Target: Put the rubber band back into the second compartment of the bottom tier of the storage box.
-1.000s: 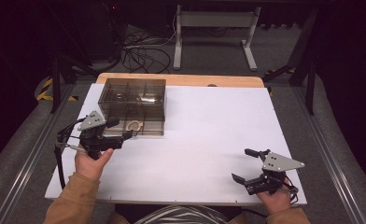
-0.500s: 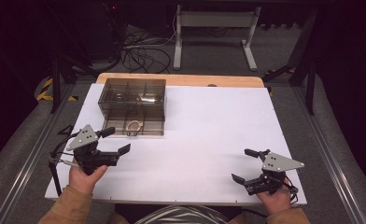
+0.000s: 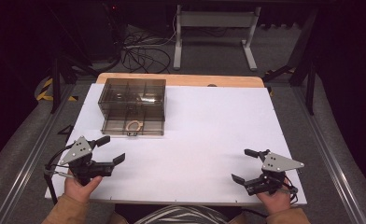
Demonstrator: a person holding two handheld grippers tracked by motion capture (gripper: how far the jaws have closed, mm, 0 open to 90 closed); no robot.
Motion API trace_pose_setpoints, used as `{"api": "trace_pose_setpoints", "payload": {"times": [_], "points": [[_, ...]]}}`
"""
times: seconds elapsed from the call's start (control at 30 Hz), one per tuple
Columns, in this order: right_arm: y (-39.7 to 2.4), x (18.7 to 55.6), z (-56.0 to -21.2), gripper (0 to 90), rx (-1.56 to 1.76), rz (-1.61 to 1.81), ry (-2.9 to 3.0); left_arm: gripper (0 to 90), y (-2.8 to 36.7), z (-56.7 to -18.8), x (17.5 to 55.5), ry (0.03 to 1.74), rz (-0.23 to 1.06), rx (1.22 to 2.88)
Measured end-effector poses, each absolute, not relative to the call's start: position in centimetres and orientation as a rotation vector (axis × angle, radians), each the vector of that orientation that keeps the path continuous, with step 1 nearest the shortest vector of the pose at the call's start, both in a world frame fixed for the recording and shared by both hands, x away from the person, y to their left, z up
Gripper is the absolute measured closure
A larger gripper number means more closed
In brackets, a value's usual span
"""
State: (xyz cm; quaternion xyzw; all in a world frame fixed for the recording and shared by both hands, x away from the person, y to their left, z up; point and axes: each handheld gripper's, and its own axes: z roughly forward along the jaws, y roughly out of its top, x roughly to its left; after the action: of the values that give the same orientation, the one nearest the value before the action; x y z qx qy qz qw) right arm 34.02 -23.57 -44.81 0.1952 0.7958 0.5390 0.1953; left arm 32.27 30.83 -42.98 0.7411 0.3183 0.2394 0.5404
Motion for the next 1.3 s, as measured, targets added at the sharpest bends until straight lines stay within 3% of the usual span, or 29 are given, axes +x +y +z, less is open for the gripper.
{"api": "trace_pose_setpoints", "payload": {"times": [0.73, 1.3], "points": [[-23.5, 34.2, -44.9, 3.2, 0.562, 1.502, 2.247, 14.3, 32.4, -46.5, 31.5, 0.772, 0.577, 1.809], [-23.4, 34.3, -45.0, 3.1, 0.563, 1.502, 2.253, 11.9, 32.4, -46.1, 31.5, 0.807, 0.596, 1.764]]}}
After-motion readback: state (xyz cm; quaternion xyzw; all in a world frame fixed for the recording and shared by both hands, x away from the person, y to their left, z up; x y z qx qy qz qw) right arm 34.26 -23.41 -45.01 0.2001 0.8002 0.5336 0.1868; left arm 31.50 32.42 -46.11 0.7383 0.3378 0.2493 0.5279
